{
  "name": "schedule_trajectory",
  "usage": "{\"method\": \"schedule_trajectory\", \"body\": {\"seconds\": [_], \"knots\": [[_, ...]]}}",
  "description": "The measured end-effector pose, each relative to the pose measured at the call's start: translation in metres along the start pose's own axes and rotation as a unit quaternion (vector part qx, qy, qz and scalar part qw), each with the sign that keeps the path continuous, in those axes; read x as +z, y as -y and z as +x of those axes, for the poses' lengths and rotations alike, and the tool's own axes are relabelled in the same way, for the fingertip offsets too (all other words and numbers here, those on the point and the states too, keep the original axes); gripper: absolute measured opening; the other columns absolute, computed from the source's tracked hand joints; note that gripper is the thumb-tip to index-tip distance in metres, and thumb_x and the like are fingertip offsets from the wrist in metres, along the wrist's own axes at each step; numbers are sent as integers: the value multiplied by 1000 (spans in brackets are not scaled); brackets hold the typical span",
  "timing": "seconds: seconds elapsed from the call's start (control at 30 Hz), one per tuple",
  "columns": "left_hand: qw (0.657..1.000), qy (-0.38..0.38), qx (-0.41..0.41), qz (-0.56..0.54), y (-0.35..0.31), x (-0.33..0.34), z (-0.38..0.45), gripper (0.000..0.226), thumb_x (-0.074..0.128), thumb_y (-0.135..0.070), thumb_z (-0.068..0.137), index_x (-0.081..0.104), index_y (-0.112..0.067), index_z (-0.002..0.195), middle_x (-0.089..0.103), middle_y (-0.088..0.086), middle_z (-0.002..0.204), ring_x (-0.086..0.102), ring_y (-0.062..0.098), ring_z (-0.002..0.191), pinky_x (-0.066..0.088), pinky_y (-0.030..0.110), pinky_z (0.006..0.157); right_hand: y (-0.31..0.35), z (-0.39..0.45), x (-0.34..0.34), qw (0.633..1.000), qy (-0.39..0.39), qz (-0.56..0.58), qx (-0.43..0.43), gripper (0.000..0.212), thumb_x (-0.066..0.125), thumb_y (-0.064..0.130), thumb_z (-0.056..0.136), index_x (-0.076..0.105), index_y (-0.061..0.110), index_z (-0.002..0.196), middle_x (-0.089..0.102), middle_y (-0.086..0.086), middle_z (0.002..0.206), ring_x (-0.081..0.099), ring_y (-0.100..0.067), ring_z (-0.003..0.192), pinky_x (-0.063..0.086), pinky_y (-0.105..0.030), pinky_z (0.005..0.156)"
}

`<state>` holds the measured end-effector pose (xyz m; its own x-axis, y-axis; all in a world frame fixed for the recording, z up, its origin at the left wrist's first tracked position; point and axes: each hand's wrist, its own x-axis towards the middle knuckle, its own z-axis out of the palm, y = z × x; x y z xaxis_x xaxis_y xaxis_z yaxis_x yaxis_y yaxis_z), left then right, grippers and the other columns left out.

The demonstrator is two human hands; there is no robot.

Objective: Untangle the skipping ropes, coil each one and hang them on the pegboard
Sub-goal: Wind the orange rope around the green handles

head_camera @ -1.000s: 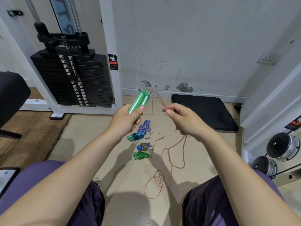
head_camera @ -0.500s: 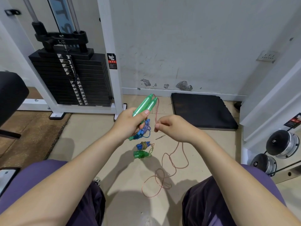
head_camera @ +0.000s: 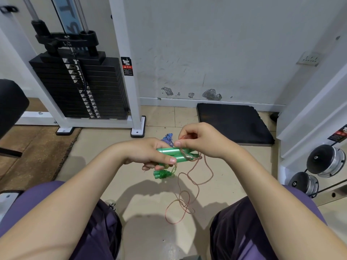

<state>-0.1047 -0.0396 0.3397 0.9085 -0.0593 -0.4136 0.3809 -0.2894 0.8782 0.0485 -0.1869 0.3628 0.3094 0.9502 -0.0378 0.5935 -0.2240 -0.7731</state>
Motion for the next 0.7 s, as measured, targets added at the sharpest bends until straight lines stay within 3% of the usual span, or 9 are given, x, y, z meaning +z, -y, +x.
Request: {"method": "schedule_trajectory", "body": {"seconds": [0.1,0.2,0.33,0.43,0.57,0.7], "knots": [[1000,8,16,-17,0,3,0,18,69,-34,89,64,-31,72,56,6,66,36,14,45,37,27,49,-1,-2,-3,996,10,86,15,25,79,18,80,61,7,94,54,-4,73,53,-13,69,46,-34,68],[999,1,27,-27,0,5,2,20,67,-34,91,66,-32,72,54,7,65,36,14,45,37,26,48,-2,-3,-3,993,16,116,2,30,78,13,82,51,4,91,51,-5,73,48,-15,68,43,-32,63],[998,-6,33,-44,-1,9,4,24,67,-34,92,65,-34,69,53,4,60,36,13,43,36,24,45,-3,-2,1,993,17,119,3,20,76,13,83,57,9,79,53,-2,69,47,-13,65,39,-23,56],[996,-19,50,-71,-1,9,4,20,67,-36,91,65,-30,72,51,5,61,35,13,44,36,22,45,-6,-2,0,987,8,158,21,17,75,19,85,64,6,84,60,0,71,53,-10,65,43,-19,53],[987,-64,83,-119,-2,5,4,24,64,-37,91,61,-13,90,49,9,66,33,13,46,35,23,44,-9,1,-4,970,0,242,18,10,71,21,87,70,12,92,64,-6,86,59,-13,74,49,-21,65],[976,-55,74,-198,-2,2,2,26,56,-37,94,56,-12,101,54,8,70,35,13,49,35,22,44,-12,1,-8,957,24,289,22,14,74,27,83,72,17,92,67,-12,100,64,-16,84,55,-26,72]]}}
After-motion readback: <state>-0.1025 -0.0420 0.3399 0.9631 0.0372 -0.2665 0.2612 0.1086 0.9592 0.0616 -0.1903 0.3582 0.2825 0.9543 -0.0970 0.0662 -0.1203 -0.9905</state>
